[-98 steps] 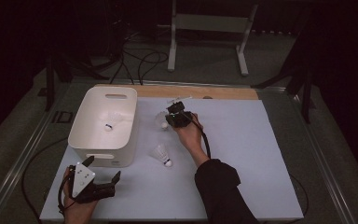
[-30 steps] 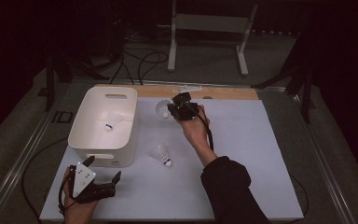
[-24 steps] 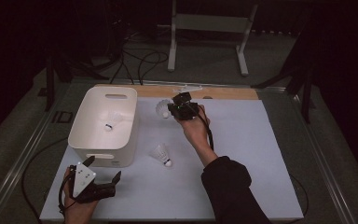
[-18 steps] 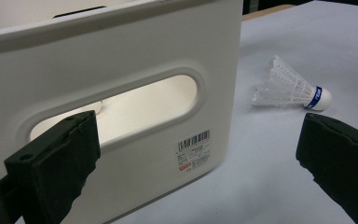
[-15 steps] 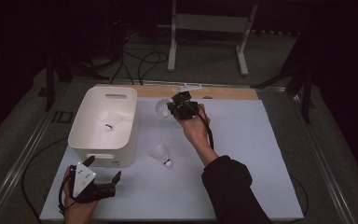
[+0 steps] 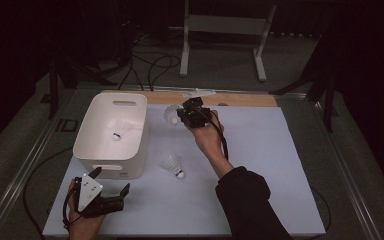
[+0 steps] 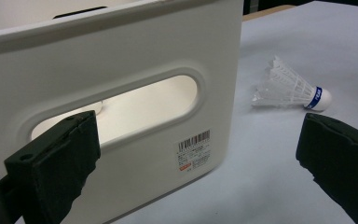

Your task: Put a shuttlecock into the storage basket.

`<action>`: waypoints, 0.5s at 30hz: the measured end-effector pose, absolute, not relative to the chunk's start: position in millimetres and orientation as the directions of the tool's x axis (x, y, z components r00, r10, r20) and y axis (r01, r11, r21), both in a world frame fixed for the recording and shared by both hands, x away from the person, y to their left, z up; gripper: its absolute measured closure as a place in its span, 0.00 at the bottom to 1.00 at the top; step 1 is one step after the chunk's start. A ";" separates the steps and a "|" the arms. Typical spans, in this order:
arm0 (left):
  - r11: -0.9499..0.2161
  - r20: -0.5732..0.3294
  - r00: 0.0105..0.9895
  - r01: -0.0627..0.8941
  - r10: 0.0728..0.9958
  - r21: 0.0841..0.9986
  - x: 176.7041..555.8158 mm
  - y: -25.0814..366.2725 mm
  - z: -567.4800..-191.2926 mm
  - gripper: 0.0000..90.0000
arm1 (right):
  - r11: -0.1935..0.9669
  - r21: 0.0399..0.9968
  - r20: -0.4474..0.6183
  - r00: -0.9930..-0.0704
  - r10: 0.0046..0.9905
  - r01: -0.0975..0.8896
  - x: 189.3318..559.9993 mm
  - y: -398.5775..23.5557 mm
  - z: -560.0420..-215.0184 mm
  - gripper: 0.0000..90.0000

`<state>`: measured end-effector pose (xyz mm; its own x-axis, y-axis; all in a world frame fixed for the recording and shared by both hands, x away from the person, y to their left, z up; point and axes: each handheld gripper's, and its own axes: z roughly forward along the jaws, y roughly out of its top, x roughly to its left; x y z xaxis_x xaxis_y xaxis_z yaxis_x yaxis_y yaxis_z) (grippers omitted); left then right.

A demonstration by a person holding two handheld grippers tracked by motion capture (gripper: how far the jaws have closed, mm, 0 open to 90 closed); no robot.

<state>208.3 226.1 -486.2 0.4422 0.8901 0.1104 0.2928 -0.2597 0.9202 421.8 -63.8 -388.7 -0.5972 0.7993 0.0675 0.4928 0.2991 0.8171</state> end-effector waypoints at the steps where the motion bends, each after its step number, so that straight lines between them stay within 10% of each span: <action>1: -0.259 0.110 0.442 0.293 0.890 0.920 208.3 226.0 -486.2 0.00 | 0.297 0.817 0.070 -0.597 0.799 0.494 421.1 -63.1 -387.5 0.99; 15: -0.260 0.110 0.442 0.293 0.890 0.920 208.3 225.9 -486.3 0.00 | 0.291 0.824 0.078 -0.606 0.792 0.486 419.5 -61.9 -383.1 0.99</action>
